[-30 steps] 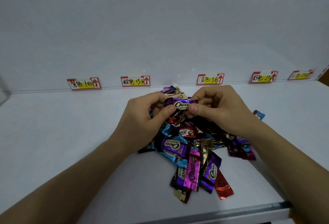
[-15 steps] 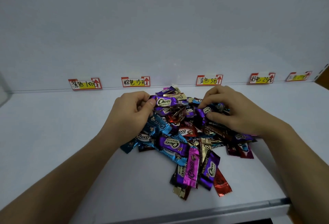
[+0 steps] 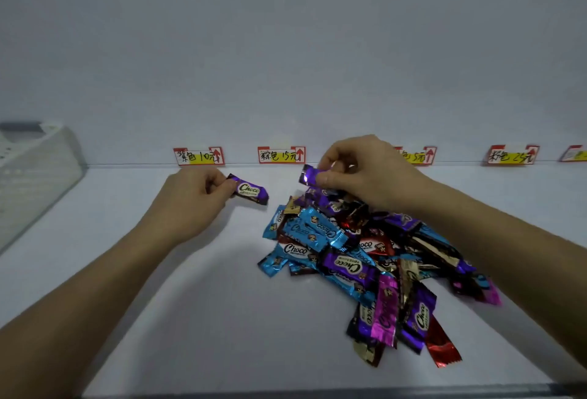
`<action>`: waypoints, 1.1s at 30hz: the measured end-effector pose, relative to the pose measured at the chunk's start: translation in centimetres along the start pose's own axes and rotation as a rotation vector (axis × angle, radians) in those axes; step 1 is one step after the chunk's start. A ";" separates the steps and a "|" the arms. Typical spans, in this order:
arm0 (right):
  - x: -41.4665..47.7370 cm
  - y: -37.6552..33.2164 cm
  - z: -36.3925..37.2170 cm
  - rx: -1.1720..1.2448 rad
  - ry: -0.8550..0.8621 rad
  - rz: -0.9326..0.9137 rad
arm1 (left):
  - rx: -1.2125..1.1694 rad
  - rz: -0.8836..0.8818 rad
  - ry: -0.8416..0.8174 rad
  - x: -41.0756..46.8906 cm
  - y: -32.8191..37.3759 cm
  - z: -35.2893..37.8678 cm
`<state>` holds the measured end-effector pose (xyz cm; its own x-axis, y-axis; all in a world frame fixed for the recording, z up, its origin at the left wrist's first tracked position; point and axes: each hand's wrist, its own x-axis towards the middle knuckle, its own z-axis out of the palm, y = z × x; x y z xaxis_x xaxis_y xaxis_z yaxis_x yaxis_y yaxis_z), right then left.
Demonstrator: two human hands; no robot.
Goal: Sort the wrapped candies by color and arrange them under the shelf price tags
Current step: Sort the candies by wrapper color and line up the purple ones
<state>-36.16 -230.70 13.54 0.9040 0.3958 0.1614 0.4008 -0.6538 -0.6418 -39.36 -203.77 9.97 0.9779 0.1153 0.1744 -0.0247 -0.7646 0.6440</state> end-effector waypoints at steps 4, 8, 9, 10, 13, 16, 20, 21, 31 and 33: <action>6.0 -2.9 5.5 -0.085 -0.144 0.056 | 0.035 -0.166 0.079 1.3 -4.9 -2.6; 9.9 -5.0 10.0 -0.064 -0.203 0.163 | 0.117 -0.254 0.139 1.9 -7.9 -3.2; 10.6 -5.4 10.9 -0.045 -0.205 0.178 | 0.132 -0.263 0.154 1.9 -8.3 -3.2; 11.1 -5.8 11.7 -0.019 -0.199 0.189 | 0.147 -0.271 0.175 1.9 -8.6 -3.1; 12.8 -6.6 13.6 0.069 -0.168 0.216 | 0.237 -0.291 0.258 2.0 -9.2 -3.2; 13.8 -7.5 15.4 0.015 -0.134 0.206 | 0.302 -0.305 0.276 1.9 -10.1 -3.4; 14.8 -7.9 17.7 -0.070 -0.076 0.163 | 0.405 -0.331 0.303 1.9 -11.2 -4.0; 15.0 -7.9 18.2 -0.081 -0.064 0.158 | 0.417 -0.335 0.299 1.9 -11.4 -4.1; 11.6 -7.8 13.3 -0.171 -0.212 0.054 | 0.408 -0.265 0.295 0.9 -11.1 -4.9; 9.3 -7.1 9.9 -0.237 -0.230 -0.007 | 0.408 -0.174 0.287 0.7 -9.9 -4.8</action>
<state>-32.04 -216.01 12.14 0.8550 0.5180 -0.0257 0.4544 -0.7720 -0.4445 -39.45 -193.05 7.25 0.8628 0.3880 0.3242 0.2721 -0.8967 0.3490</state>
